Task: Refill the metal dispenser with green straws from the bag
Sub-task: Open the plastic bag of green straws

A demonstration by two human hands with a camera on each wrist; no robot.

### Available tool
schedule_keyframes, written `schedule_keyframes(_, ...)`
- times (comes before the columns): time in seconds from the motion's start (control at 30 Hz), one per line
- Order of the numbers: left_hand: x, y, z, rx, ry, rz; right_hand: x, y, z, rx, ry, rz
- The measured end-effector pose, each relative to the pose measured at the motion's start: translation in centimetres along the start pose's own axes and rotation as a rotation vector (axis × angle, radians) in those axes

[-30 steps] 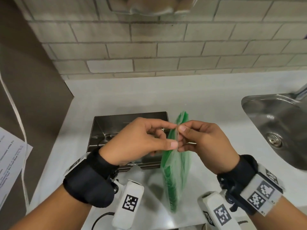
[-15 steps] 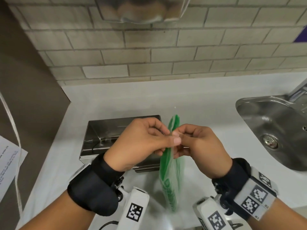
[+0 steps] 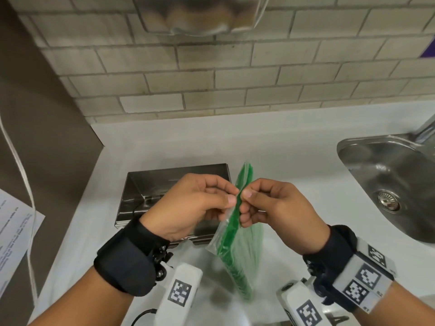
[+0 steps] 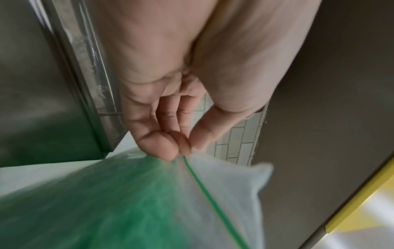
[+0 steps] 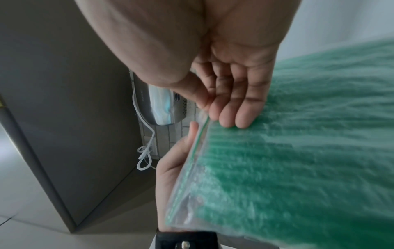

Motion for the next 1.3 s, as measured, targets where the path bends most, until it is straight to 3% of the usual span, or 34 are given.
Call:
schedule_keyframes(0.17, 1.5, 0.6, 1.4, -0.481, 0.359, 0.38, 0.2, -0.3, -0.5, -0.066, 0.055, -0.009)
schedule_keyframes(0.27, 2.1, 1.6, 1.8, -0.592, 0.5, 0.383, 0.0, -0.2, -0.7, -0.058, 0.082, -0.017)
schedule_keyframes(0.37, 1.5, 1.9, 1.6, -0.448, 0.435, 0.274, -0.1, 0.1, -0.6, -0.031, 0.153, -0.065)
schedule_keyframes(0.63, 0.7, 0.9, 1.0, -0.27, 0.307, 0.162, -0.7, -0.2, -0.1, -0.132, 0.236, -0.077)
schedule_keyframes(0.8, 0.0, 0.0, 1.0, -0.398, 0.323, 0.269, -0.9, -0.1, 0.1, -0.146, 0.157, -0.068)
schedule_keyframes(1.0, -0.2, 0.0, 1.5, -0.391, 0.212, 0.226, -1.0, -0.3, -0.7, 0.027, 0.01, -0.023)
schedule_keyframes(1.17, -0.5, 0.5, 1.6, -0.191, 0.08, 0.136, -0.7, -0.8, -1.3, 0.149, -0.079, 0.017)
schedule_keyframes(1.3, -0.7, 1.1, 1.7, -0.107, 0.055, 0.094, -0.5, -0.7, -1.5, 0.245, -0.118, 0.063)
Point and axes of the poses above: each hand's wrist, its own x-axis away from the middle knuckle, its own y-axis out of the palm, z = x × y, the point moved 3 cm from there along -x, towards the middle knuckle, and after that the axes turned 9 degrees about -y, right-handed, at the moved point
